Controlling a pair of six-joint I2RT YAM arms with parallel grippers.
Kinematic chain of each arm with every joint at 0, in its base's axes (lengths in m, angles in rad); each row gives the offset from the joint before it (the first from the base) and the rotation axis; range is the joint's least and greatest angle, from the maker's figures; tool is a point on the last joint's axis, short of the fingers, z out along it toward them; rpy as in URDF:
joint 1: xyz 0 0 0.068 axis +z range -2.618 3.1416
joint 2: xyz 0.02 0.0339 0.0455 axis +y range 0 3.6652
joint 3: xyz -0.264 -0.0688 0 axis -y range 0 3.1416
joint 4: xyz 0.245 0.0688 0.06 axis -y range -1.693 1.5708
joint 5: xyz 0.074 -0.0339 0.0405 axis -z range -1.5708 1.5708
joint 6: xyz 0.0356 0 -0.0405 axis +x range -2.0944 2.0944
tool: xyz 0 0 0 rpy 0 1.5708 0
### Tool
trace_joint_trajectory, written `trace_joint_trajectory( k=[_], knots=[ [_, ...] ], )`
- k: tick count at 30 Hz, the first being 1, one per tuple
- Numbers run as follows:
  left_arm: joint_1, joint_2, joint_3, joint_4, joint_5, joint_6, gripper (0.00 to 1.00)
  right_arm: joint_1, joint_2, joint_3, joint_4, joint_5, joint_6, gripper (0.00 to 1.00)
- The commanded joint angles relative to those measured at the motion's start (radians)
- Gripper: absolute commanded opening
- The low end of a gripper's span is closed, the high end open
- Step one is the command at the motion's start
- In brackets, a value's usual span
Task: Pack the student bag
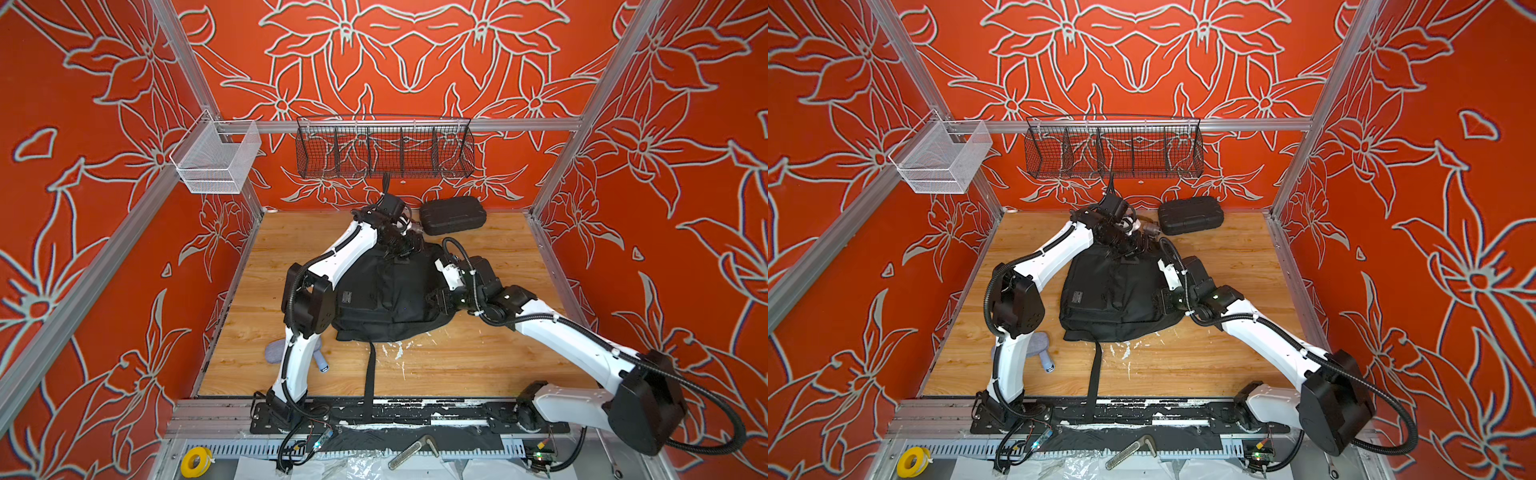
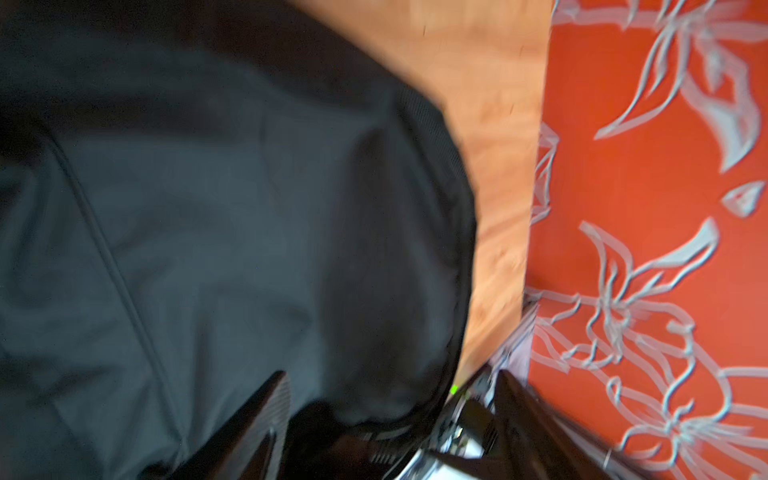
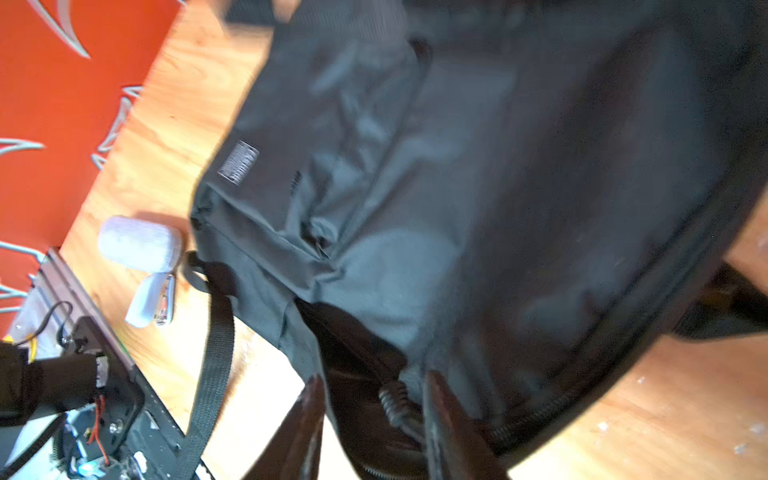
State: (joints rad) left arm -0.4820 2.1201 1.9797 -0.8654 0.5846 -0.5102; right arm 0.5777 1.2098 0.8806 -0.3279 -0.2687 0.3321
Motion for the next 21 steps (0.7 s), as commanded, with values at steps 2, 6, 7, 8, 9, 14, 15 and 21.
trace_joint_trajectory(
  k=[2, 6, 7, 8, 9, 14, 15, 21],
  knots=[
    [-0.023, -0.089, -0.179, 0.049, 0.071, 0.176, 0.75, 0.001, -0.118, 0.043, -0.005, 0.032, -0.071, 0.55],
    [-0.044, -0.094, -0.19, 0.0, 0.167, 0.296, 0.68, -0.026, -0.184, 0.036, -0.062, 0.169, -0.06, 0.64],
    [-0.059, -0.092, -0.187, -0.011, 0.162, 0.316, 0.67, -0.042, -0.187, 0.042, -0.085, 0.186, -0.045, 0.65],
    [-0.076, -0.092, -0.188, -0.023, 0.17, 0.348, 0.67, -0.062, -0.182, 0.052, -0.113, 0.192, -0.018, 0.65],
    [-0.094, -0.091, -0.188, -0.032, 0.177, 0.375, 0.67, -0.088, -0.174, 0.065, -0.14, 0.19, 0.019, 0.65],
    [-0.14, -0.098, -0.226, -0.02, 0.179, 0.45, 0.65, -0.191, -0.108, 0.103, -0.226, 0.116, 0.212, 0.62],
    [-0.147, -0.1, -0.229, -0.02, 0.16, 0.461, 0.65, -0.199, -0.088, 0.114, -0.236, 0.1, 0.226, 0.62],
    [-0.162, -0.099, -0.237, 0.008, 0.059, 0.507, 0.63, -0.206, 0.013, 0.155, -0.242, 0.027, 0.24, 0.63]
  ],
)
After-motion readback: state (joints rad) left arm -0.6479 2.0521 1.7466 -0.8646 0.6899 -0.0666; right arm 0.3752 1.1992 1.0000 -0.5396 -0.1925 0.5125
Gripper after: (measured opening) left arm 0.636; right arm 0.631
